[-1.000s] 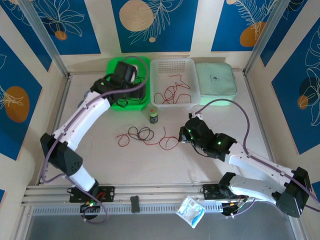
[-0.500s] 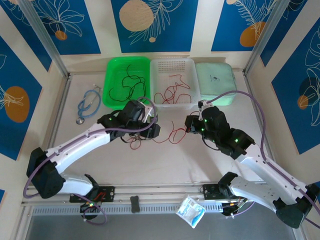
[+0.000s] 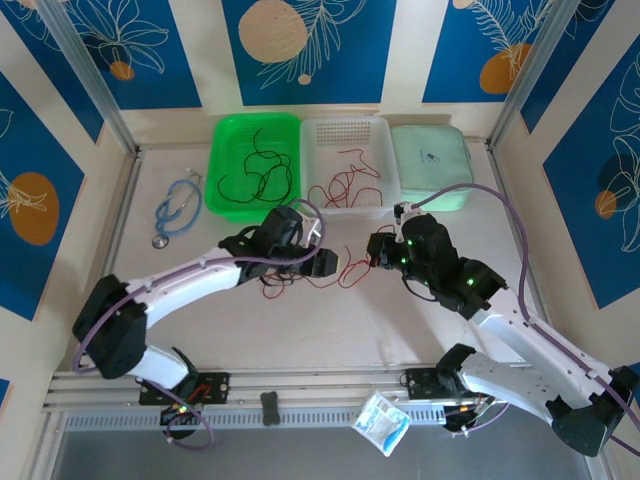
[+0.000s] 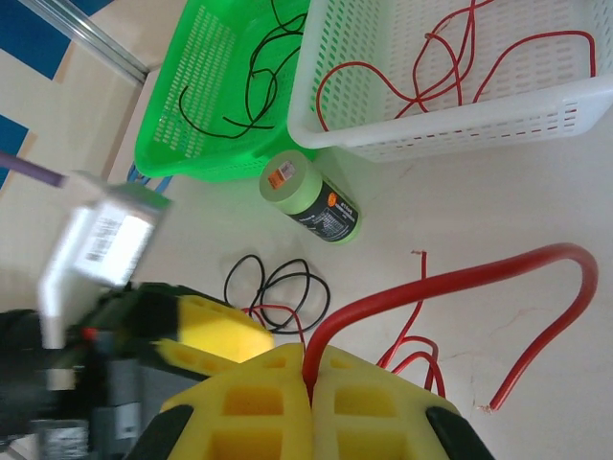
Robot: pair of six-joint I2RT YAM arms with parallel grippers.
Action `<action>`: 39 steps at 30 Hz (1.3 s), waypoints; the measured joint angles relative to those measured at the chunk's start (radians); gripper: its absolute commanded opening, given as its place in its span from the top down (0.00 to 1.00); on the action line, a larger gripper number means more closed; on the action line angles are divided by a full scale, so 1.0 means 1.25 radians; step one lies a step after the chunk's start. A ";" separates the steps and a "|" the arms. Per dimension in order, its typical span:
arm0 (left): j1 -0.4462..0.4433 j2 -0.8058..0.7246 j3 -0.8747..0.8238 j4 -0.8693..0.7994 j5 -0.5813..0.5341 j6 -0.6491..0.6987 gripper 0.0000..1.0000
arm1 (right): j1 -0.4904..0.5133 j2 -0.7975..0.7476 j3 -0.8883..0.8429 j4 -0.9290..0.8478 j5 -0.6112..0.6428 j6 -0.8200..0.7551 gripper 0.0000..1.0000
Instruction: Untangle the cables
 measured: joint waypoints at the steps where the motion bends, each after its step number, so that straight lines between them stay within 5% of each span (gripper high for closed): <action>1: -0.003 0.020 0.002 0.005 0.010 0.001 0.51 | 0.001 0.000 0.000 0.000 0.000 0.000 1.00; 22: -0.039 0.147 0.054 0.062 0.100 0.040 0.58 | 0.002 -0.023 -0.015 0.003 -0.009 0.021 1.00; 25: -0.040 0.160 0.056 0.062 0.106 0.045 0.65 | 0.002 -0.028 -0.016 0.002 -0.009 0.021 1.00; 32: -0.041 0.167 0.086 0.036 0.083 0.070 1.00 | 0.002 -0.040 -0.022 0.001 -0.009 0.023 1.00; 39: -0.042 0.195 0.241 -0.078 -0.033 0.193 1.00 | 0.002 -0.052 -0.023 -0.038 -0.033 0.014 1.00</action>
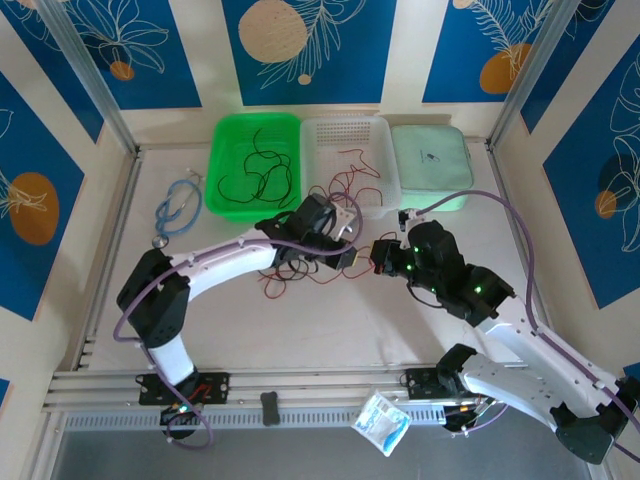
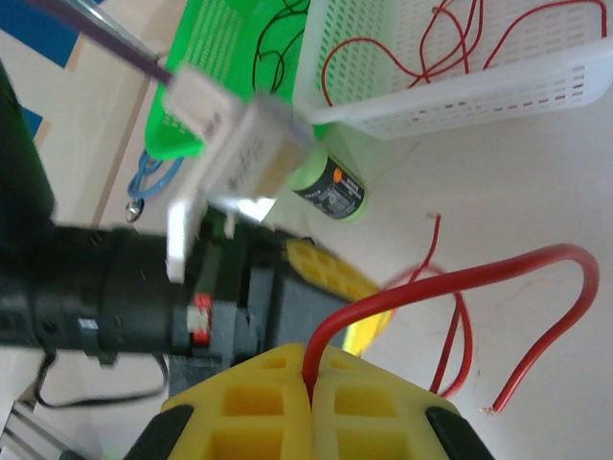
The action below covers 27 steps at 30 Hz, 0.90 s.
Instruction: Untangle the cables
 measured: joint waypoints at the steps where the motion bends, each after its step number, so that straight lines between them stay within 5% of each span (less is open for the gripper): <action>1: 0.000 0.005 0.026 -0.017 -0.023 0.022 1.00 | 0.000 -0.004 0.000 -0.008 -0.008 -0.006 1.00; 13: 0.007 0.118 0.240 -0.135 -0.252 0.133 1.00 | 0.002 -0.085 -0.049 -0.046 -0.123 -0.056 1.00; 27: 0.078 0.179 0.383 -0.266 -0.486 0.118 1.00 | 0.012 -0.228 -0.065 -0.236 -0.067 0.034 1.00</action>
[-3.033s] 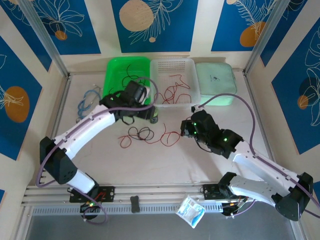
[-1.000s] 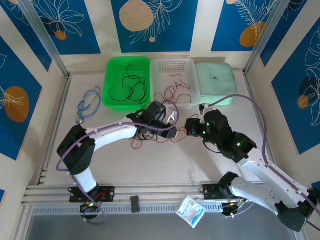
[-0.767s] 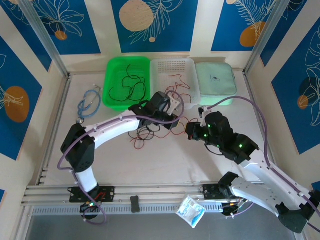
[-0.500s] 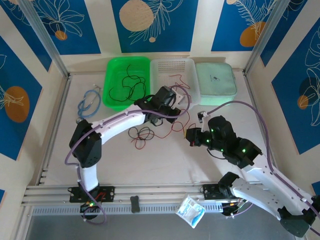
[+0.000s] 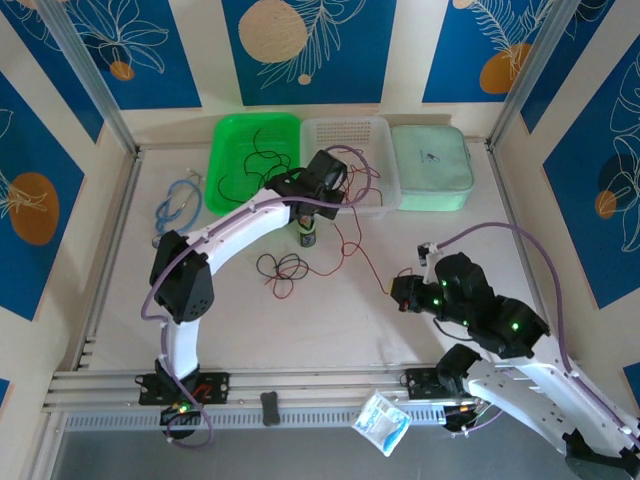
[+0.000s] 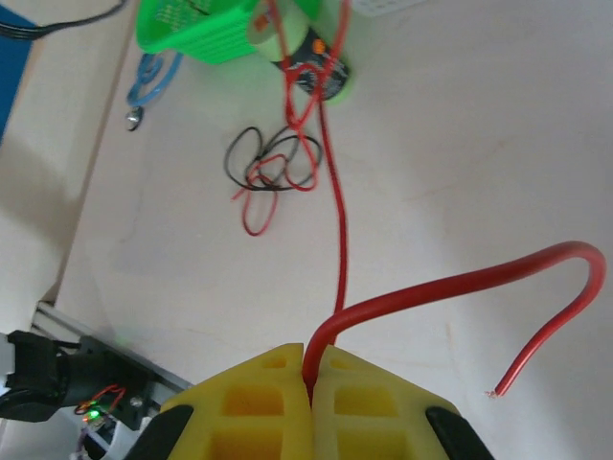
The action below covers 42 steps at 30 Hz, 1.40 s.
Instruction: Untangle the cables
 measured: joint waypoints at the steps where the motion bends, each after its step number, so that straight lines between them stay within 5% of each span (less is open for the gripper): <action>1: 0.004 0.000 0.000 -0.009 -0.010 0.000 1.00 | 0.000 -0.007 0.006 -0.024 0.016 0.008 1.00; 10: 0.015 -0.009 -0.002 -0.062 -0.070 0.004 1.00 | -0.077 -0.014 0.080 -0.193 0.173 0.072 1.00; 25: 0.025 -0.237 -0.148 -0.097 -0.120 0.009 1.00 | -0.220 -0.014 0.149 -0.217 0.299 0.035 1.00; 33: 0.034 -0.278 -0.182 -0.092 -0.098 0.009 0.91 | -0.256 -0.004 0.145 -0.159 0.263 0.005 1.00; 42: 0.034 -0.302 -0.210 -0.089 -0.049 0.009 0.97 | -0.281 0.036 0.133 -0.118 0.225 -0.022 1.00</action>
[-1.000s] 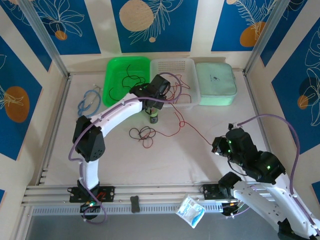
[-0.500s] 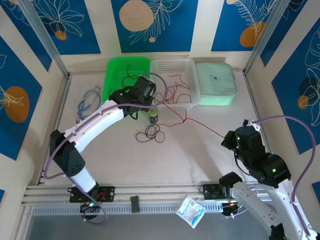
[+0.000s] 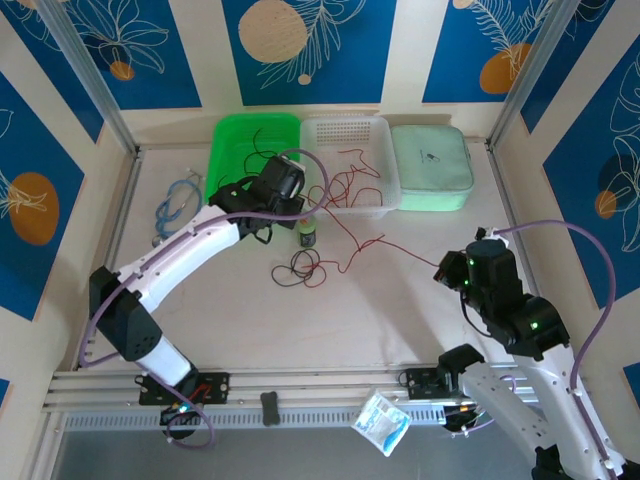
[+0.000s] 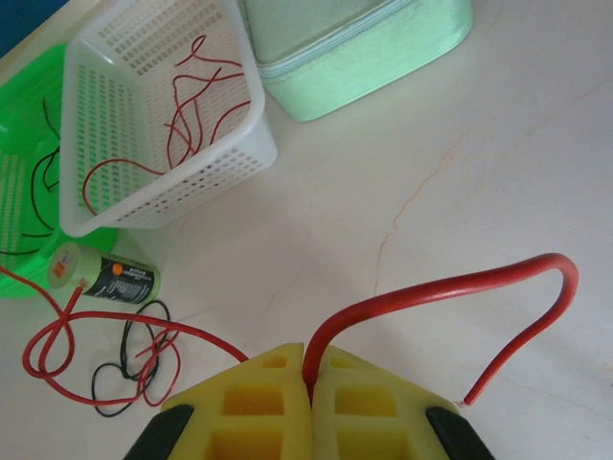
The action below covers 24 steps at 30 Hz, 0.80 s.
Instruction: Untangle the cables
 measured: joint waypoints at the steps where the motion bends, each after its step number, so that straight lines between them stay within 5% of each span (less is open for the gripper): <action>1: 0.000 -0.008 -0.004 -0.006 -0.006 0.000 0.97 | -0.008 0.000 0.002 -0.001 0.005 -0.006 1.00; 12: 0.048 -0.125 -0.121 -0.065 -0.059 -0.025 1.00 | -0.132 0.002 0.017 0.045 0.045 -0.079 1.00; 24: 0.059 -0.146 -0.168 -0.065 -0.032 -0.041 1.00 | -0.255 0.012 0.029 0.139 -0.064 -0.165 1.00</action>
